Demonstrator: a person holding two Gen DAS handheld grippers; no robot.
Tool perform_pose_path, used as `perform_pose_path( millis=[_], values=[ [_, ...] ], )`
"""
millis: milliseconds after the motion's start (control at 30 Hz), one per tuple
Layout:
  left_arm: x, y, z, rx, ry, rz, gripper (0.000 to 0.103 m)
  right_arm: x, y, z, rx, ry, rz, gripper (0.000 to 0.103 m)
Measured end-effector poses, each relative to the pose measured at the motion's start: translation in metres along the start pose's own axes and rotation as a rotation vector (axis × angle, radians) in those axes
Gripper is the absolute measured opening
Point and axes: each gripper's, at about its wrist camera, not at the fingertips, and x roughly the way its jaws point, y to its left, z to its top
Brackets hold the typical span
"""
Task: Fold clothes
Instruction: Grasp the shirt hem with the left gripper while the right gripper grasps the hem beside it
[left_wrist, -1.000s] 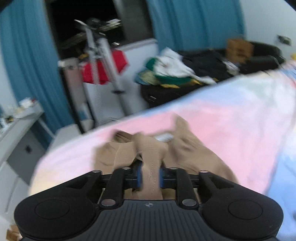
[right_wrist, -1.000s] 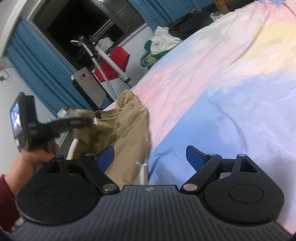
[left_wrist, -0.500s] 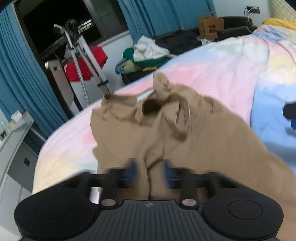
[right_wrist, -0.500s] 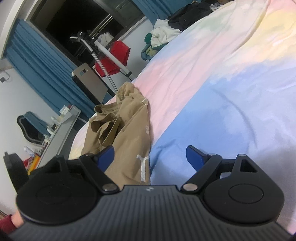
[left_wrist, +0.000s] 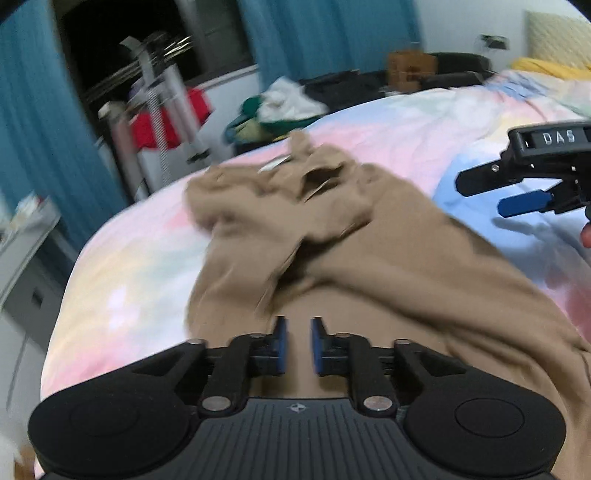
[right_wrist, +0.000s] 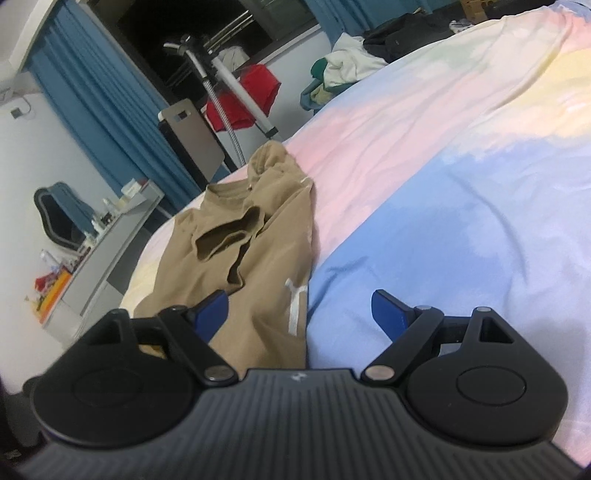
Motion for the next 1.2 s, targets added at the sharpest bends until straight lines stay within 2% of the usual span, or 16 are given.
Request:
perform_pose_path(
  millis=[33,100,167,267,367,433,533,567,600,667,733,800,933,1033,1100,1200],
  values=[
    [-0.010,0.007,-0.002,-0.025,0.017,0.012,0.042,0.000,0.002,0.000,-0.009,0.001,0.005,0.086],
    [-0.034,0.024,-0.006,-0.079,0.070,0.029,0.052,-0.001,0.006,-0.001,-0.025,-0.001,0.013,0.086],
    [-0.057,0.042,-0.014,-0.138,0.159,0.030,0.074,-0.003,0.009,-0.001,-0.031,-0.004,0.015,0.086],
    [-0.079,0.069,-0.036,-0.260,0.301,0.002,0.080,-0.007,0.012,-0.001,-0.028,-0.008,0.029,0.086],
    [-0.084,0.096,-0.064,-0.451,0.424,-0.107,0.081,-0.015,0.019,-0.004,-0.064,-0.021,0.021,0.086],
    [-0.086,0.105,-0.073,-0.507,0.459,-0.083,0.077,-0.023,0.027,-0.008,-0.106,-0.028,0.001,0.086],
    [-0.079,0.102,-0.076,-0.506,0.530,-0.104,0.071,-0.041,0.038,-0.018,-0.152,-0.022,-0.017,0.086],
    [-0.078,0.097,-0.076,-0.478,0.553,-0.101,0.057,-0.050,0.042,-0.023,-0.163,-0.014,-0.021,0.086],
    [-0.078,0.092,-0.076,-0.447,0.572,-0.096,0.050,-0.059,0.044,-0.027,-0.163,-0.003,-0.022,0.086],
    [-0.089,0.077,-0.071,-0.346,0.523,-0.111,0.015,-0.078,0.045,-0.036,-0.146,0.017,-0.010,0.086],
    [-0.107,0.057,-0.064,-0.204,0.461,-0.100,0.005,-0.095,0.044,-0.043,-0.117,0.034,0.022,0.086],
    [-0.131,0.038,-0.055,-0.102,0.386,-0.087,0.005,-0.113,0.044,-0.050,-0.095,0.047,0.050,0.086],
    [-0.182,0.000,-0.035,0.053,0.262,-0.086,0.005,-0.123,0.040,-0.061,-0.070,0.091,0.004,0.086],
    [-0.207,-0.022,-0.025,0.055,0.198,-0.162,0.005,-0.121,0.032,-0.066,-0.021,0.143,-0.033,0.086],
    [-0.209,-0.035,-0.029,0.063,0.185,-0.188,0.005,-0.120,0.026,-0.069,0.011,0.178,-0.058,0.086],
    [-0.188,-0.042,-0.044,0.018,0.262,-0.257,0.007,-0.117,0.020,-0.076,0.051,0.241,-0.052,0.086]
  ],
)
